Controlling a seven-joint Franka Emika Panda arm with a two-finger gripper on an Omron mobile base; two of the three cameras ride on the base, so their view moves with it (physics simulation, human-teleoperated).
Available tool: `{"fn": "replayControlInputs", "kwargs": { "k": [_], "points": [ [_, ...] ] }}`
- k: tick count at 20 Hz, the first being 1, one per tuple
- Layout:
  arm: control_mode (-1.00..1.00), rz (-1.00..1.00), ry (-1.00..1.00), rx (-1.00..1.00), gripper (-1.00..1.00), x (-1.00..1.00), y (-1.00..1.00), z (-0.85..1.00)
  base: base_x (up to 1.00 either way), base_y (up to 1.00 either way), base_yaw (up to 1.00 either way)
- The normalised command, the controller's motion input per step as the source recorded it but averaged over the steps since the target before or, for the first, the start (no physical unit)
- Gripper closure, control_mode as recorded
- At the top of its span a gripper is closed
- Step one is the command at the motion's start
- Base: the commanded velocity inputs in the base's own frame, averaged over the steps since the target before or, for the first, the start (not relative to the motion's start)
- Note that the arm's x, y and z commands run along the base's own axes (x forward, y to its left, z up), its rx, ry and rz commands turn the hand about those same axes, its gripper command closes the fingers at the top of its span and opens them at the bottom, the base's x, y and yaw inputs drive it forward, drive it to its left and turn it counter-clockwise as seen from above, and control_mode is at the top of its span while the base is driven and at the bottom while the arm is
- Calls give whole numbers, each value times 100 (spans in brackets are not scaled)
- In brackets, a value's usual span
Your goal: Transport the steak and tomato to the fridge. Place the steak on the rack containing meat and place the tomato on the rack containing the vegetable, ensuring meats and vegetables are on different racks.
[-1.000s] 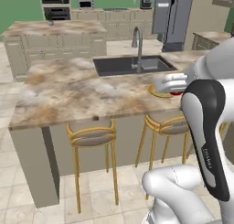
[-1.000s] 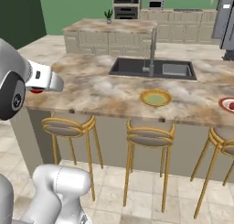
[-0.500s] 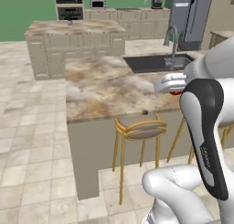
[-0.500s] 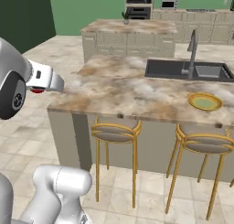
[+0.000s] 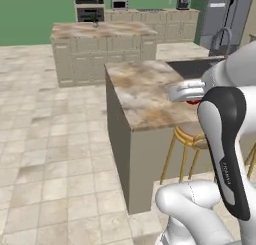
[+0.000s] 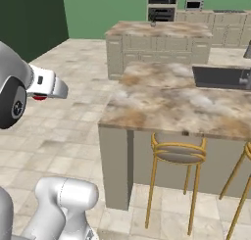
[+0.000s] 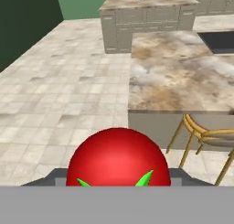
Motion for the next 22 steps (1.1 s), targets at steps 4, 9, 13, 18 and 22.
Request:
{"fn": "replayControlInputs", "kwargs": {
  "k": [4,9,13,18,22],
  "points": [
    [100,0,0,0,100,0,0,0,82,100,-7],
    [100,0,0,0,100,0,0,0,99,100,-16],
    [100,0,0,0,100,0,0,0,100,100,-20],
    [100,0,0,0,100,0,0,0,100,100,-22],
    [100,0,0,0,100,0,0,0,100,100,-28]
  ]
}}
